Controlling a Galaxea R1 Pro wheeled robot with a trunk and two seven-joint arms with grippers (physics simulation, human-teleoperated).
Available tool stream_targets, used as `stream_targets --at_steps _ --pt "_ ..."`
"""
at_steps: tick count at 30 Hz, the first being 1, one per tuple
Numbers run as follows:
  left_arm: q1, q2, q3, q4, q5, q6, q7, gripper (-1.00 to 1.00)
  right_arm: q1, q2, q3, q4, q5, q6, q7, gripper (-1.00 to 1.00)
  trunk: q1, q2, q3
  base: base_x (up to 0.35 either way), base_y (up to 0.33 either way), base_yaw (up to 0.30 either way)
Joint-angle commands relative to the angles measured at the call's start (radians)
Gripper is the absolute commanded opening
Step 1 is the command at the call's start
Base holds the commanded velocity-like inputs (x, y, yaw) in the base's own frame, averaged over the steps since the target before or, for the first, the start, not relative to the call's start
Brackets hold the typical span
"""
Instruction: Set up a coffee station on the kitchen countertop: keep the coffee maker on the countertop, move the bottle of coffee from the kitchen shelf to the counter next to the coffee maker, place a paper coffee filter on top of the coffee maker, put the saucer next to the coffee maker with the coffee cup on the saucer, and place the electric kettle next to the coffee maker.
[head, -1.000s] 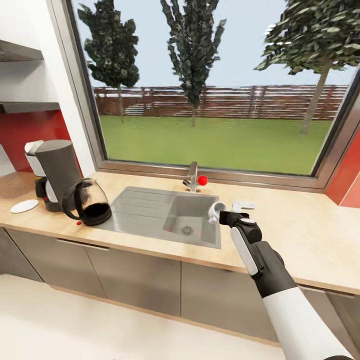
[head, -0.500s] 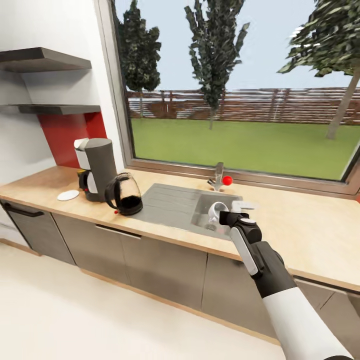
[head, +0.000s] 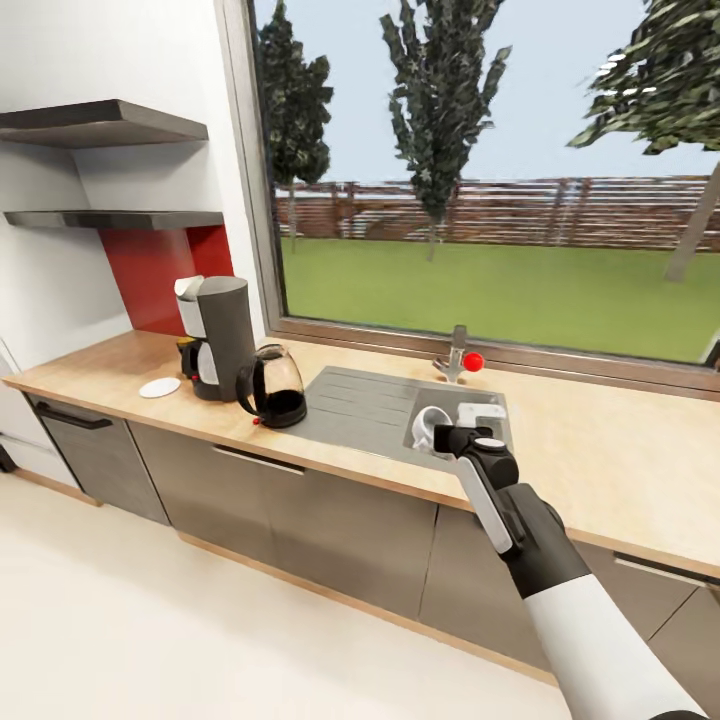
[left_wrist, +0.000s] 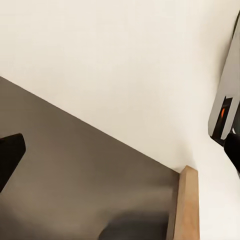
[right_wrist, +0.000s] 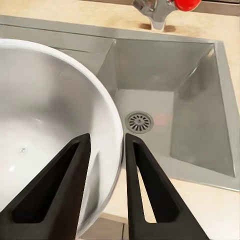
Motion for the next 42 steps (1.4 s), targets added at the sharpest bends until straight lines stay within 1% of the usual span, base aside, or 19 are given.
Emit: stream_targets --at_steps 1,6,10,42 --pt "-0.001 0.0 0.008 0.001 -0.01 -0.003 0.003 1.0 -0.001 0.0 0.002 -0.002 -0.011 0.001 -0.008 -1.0 0.001 -0.002 -0.002 0.0 0.0 0.0" --pt "-0.001 0.0 0.007 0.001 -0.01 -0.003 0.003 1.0 -0.001 0.0 0.002 -0.004 -0.01 0.002 -0.008 -1.0 0.001 -0.002 -0.002 0.0 0.0 0.009" --pt "-0.001 0.0 0.007 0.001 -0.01 -0.003 0.003 1.0 -0.001 0.0 0.002 -0.004 -0.01 0.003 -0.008 -1.0 0.001 -0.002 -0.002 0.0 0.0 0.184" --pt "-0.001 -0.001 0.007 0.001 -0.01 -0.005 0.003 1.0 -0.001 0.001 0.004 0.0 -0.011 0.003 -0.008 -1.0 0.001 -0.002 -0.004 0.0 0.0 0.275"
